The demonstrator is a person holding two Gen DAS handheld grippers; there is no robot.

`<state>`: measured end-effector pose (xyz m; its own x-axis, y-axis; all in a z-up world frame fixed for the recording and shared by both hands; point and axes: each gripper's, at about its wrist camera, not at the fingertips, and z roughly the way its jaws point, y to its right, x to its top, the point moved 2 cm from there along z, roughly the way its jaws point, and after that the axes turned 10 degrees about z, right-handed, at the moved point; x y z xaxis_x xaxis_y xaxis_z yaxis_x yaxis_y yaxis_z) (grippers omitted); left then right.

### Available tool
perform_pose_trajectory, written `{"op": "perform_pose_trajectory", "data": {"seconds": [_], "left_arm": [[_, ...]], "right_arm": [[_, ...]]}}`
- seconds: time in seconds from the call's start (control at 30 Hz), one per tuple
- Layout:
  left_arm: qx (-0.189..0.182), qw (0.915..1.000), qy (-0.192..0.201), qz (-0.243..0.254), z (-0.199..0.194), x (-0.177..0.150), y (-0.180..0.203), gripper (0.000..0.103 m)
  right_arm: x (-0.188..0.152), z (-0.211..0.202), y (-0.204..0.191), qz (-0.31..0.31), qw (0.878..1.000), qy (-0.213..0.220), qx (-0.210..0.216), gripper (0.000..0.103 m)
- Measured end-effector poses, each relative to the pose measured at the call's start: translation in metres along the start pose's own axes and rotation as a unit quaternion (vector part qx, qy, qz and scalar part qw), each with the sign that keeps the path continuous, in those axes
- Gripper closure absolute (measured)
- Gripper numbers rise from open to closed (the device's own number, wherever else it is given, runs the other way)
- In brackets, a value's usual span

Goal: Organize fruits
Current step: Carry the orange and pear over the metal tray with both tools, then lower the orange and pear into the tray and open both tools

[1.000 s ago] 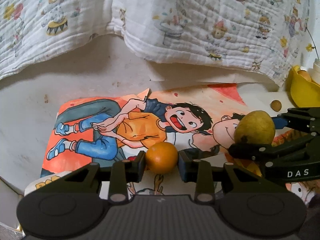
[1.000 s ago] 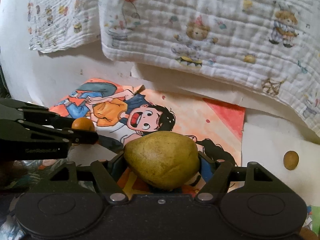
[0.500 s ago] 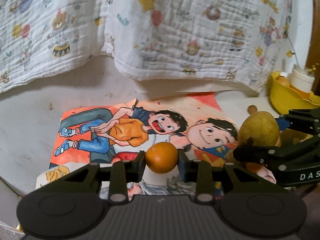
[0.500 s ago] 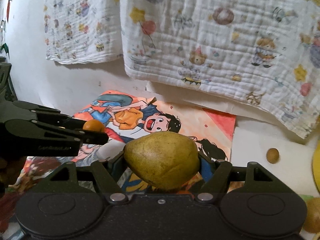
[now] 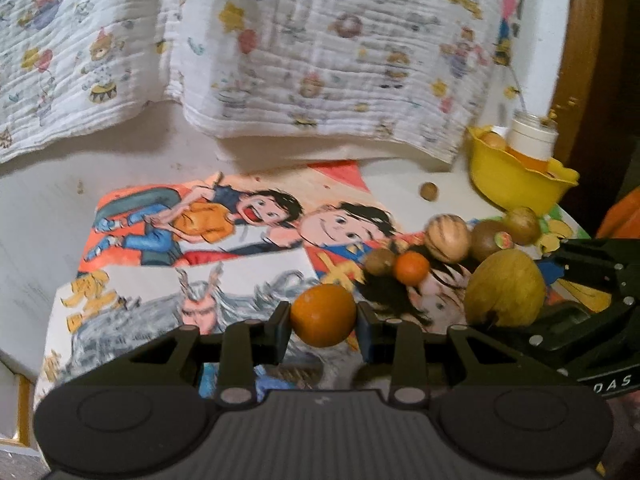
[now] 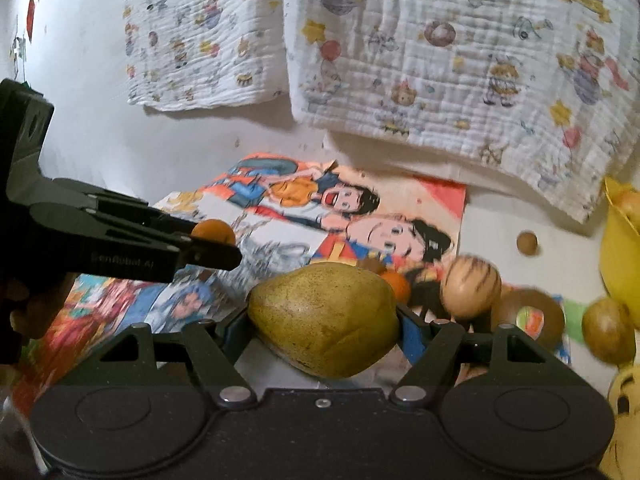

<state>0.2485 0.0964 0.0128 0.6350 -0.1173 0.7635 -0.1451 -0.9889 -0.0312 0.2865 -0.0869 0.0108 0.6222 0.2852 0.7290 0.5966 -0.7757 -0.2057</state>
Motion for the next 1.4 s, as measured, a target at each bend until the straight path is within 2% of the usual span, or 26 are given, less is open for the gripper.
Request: {"op": "perform_pose_trajectory", "data": {"seconds": [0.13, 0.43, 0.9, 1.4], "left_arm": [[-0.020, 0.9998, -0.007, 0.006, -0.006, -0.009, 0.013, 0.066], [-0.051, 0.9974, -0.041, 0.030, -0.005, -0.031, 0.038, 0.066], [-0.039, 0.9918, -0.087, 0.085, 0.001, -0.043, 0.061, 0.066], [-0.030, 0.9893, -0.096, 0.106, -0.002, -0.046, 0.067, 0.065]], "right_arm": [[-0.019, -0.011, -0.001, 0.012, 1.000, -0.014, 0.005, 0.029], [-0.052, -0.021, 0.001, 0.019, 0.999, -0.039, -0.014, 0.029], [-0.067, -0.021, 0.007, 0.031, 0.997, -0.059, -0.030, 0.028], [-0.071, -0.026, 0.012, 0.060, 0.996, -0.058, -0.023, 0.028]]}}
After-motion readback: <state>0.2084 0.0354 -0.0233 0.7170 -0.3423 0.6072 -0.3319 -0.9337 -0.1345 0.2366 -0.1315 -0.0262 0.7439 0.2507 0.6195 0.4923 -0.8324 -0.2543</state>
